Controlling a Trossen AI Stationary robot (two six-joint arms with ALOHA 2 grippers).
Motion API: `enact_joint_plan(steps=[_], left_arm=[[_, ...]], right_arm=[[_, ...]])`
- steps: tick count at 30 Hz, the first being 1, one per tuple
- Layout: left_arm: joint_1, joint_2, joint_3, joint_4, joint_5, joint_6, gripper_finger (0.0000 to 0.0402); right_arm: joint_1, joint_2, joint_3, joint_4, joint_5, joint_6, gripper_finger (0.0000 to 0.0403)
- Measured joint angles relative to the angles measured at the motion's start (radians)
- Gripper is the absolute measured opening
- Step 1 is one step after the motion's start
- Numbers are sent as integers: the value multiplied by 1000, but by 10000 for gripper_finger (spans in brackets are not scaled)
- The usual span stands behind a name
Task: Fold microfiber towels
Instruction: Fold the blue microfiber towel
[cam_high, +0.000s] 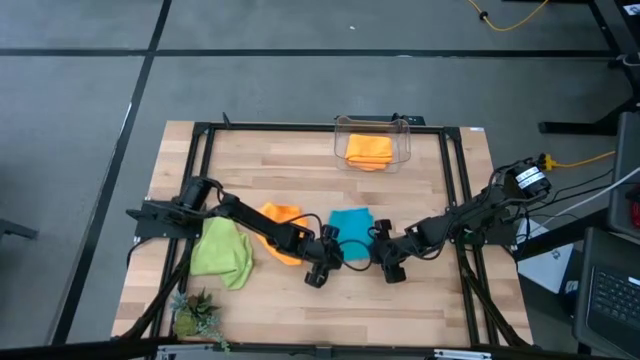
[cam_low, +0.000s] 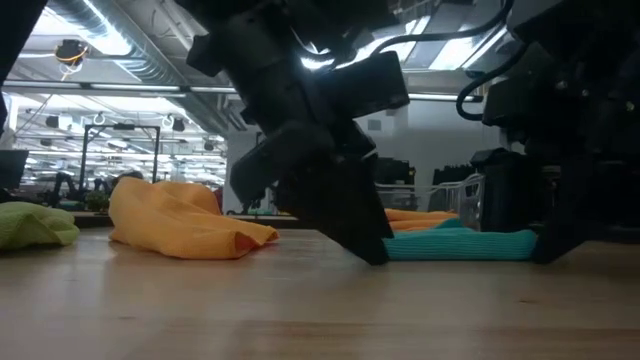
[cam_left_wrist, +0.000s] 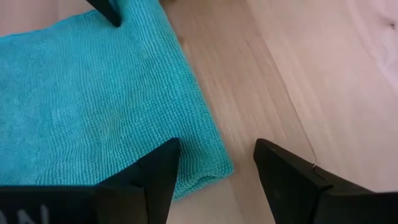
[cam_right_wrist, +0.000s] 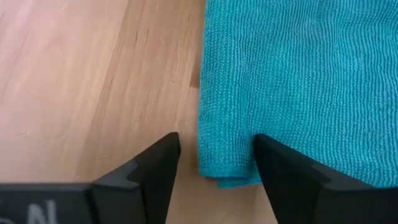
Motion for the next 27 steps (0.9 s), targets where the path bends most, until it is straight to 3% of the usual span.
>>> enact_joint_plan(steps=[7,22,27], left_arm=[[0,1,0,-13,-12,-19,192],[3,3,-2,-16,-23,-74,17],[4,2,-4,-12,-16,-84,5]], right_arm=[[0,1,0,-1,-2,3,193],[-2,2,-2,16,0,26,115],[-3,2,-2,19,6,68,64]])
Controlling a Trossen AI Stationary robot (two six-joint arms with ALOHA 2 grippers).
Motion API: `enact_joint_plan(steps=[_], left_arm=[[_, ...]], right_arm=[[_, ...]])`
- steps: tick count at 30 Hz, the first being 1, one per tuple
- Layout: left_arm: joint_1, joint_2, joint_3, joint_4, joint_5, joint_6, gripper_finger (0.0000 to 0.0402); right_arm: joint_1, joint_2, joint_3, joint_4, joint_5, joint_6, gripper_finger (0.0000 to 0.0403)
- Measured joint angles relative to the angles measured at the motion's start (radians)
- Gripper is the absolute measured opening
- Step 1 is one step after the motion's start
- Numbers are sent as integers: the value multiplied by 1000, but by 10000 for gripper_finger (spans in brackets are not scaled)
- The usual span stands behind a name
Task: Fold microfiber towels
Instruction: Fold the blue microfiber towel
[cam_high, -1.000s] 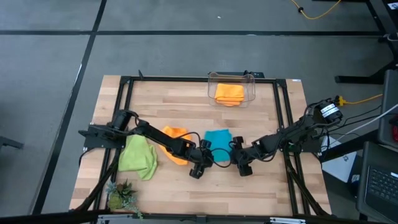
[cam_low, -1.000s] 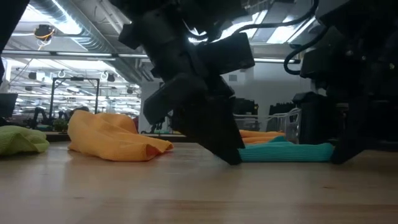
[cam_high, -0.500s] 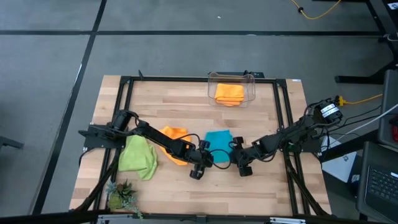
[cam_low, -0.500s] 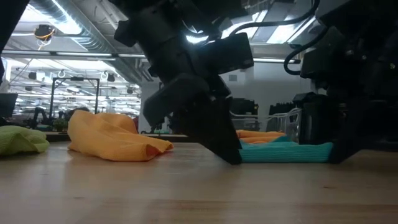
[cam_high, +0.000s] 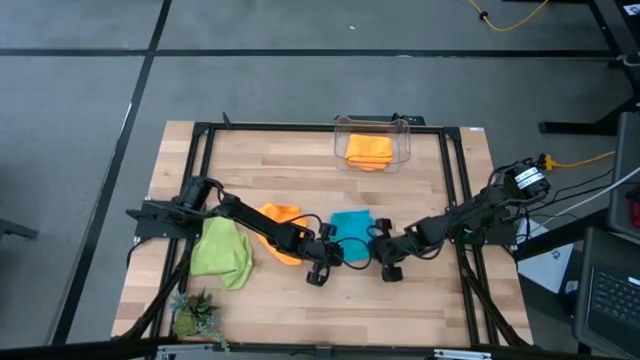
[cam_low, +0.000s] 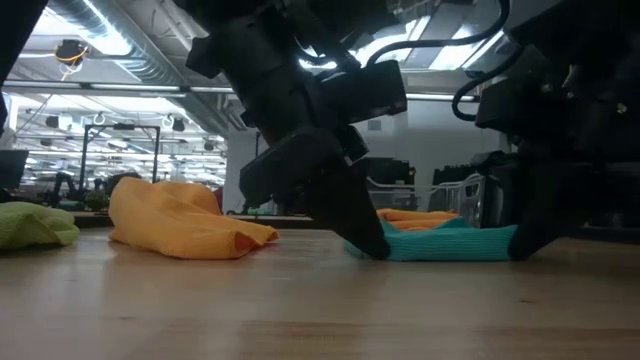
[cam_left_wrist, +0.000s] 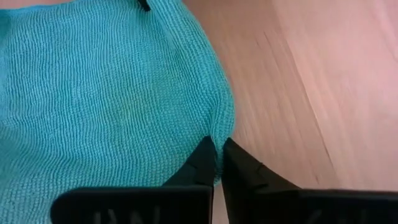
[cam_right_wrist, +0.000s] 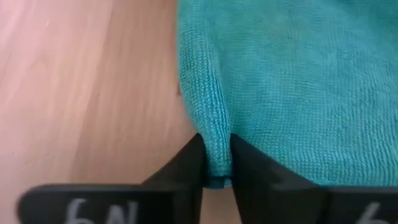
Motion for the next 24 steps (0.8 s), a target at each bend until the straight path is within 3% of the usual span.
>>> enact_joint_plan(steps=[4,7,16,24], left_arm=[[14,-1,-1,9,64,-66,2],[32,-17,-1,2,139,-116,1],[99,-121,-6,-16,392,-291,0],[65,-134,3,16,463,-443,0]], right_arm=[[0,0,0,0,0,118,14],[0,-6,0,3,-17,227,17],[1,-102,-2,14,-245,438,9],[1,-140,-1,80,-417,492,10]])
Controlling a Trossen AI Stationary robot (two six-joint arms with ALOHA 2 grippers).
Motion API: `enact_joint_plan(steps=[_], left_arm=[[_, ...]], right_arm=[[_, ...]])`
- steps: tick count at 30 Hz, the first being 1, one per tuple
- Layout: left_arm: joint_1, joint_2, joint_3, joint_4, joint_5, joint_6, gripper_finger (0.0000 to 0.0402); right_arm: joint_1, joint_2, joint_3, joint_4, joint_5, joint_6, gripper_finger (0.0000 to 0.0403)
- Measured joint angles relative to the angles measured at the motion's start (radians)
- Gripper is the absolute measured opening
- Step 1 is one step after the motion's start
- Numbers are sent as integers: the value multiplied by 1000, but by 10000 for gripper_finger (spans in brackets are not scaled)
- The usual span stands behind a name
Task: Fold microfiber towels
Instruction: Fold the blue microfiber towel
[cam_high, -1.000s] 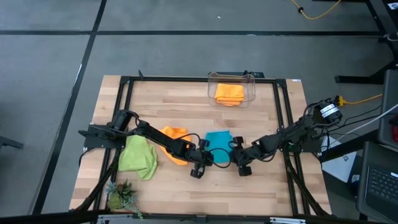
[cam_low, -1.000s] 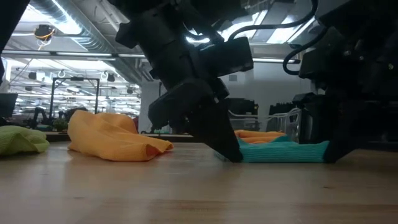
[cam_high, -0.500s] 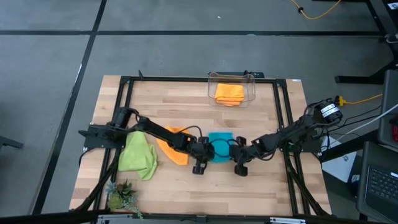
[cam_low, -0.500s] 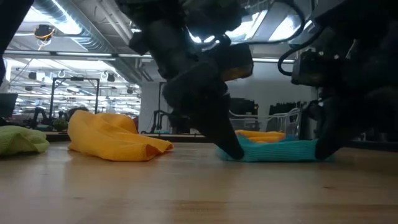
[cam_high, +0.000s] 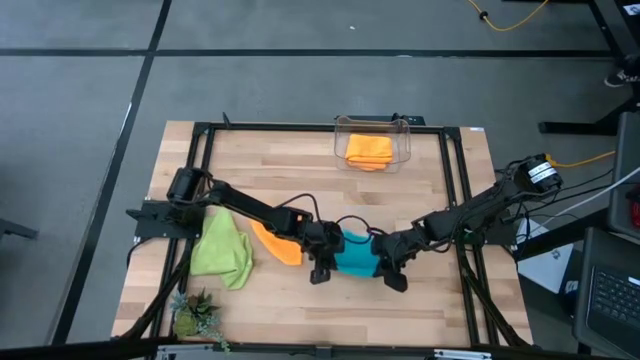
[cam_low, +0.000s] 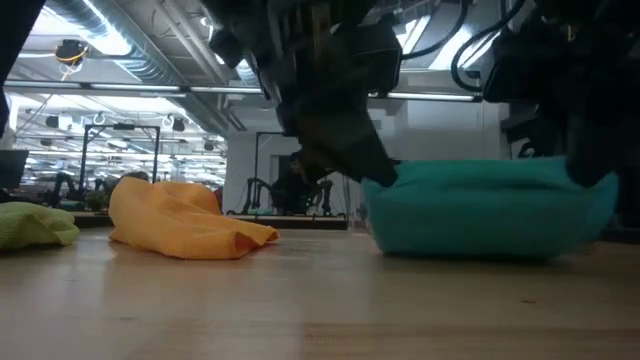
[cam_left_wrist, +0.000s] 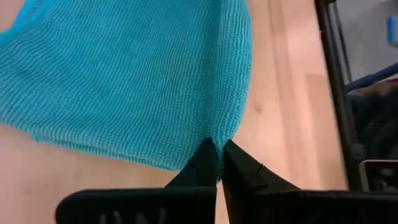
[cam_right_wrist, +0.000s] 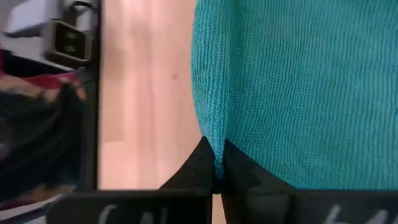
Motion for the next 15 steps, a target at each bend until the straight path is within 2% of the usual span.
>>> enact_joint_plan(steps=[3,9,15], left_arm=[[-6,-2,14,-1,19,-52,0],[4,-2,53,0,161,-75,0],[29,-3,59,1,161,-69,0]], right_arm=[[0,0,0,34,-57,24,11],[2,-2,0,80,-147,67,11],[1,-2,0,95,-183,68,12]])
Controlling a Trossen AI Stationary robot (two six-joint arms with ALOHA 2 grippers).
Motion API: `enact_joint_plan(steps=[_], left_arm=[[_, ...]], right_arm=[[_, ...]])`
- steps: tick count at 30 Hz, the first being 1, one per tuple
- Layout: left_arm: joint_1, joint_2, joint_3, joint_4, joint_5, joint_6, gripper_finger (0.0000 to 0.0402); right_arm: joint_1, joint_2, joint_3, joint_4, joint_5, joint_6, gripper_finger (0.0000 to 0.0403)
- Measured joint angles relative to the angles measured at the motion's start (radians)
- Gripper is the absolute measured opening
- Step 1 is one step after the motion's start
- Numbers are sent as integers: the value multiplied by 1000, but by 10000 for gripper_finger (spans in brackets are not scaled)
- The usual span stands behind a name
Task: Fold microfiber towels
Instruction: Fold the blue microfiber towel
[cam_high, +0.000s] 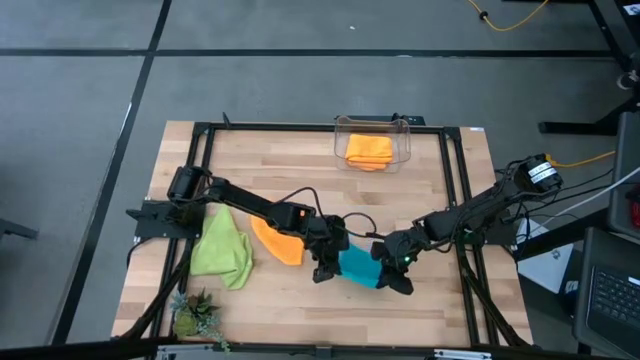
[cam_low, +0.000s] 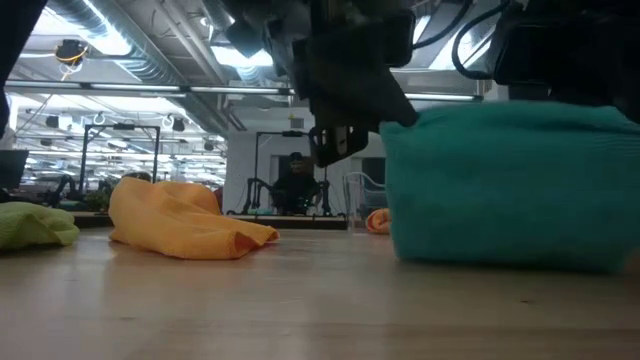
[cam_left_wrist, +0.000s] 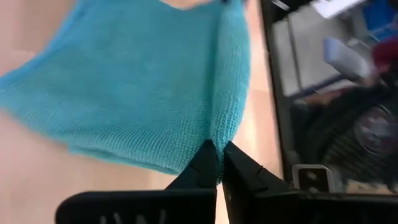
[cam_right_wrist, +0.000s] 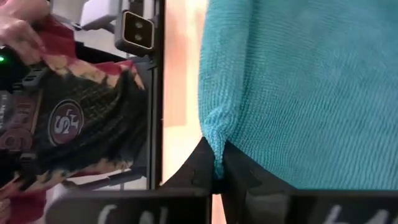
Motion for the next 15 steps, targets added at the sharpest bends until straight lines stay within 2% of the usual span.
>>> enact_joint_plan(steps=[9,15], left_arm=[[76,0,0,-3,-122,24,0],[110,9,2,-1,-126,30,0]], right_arm=[[0,-1,0,-145,177,5,12],[-1,-2,2,-140,180,-8,12]])
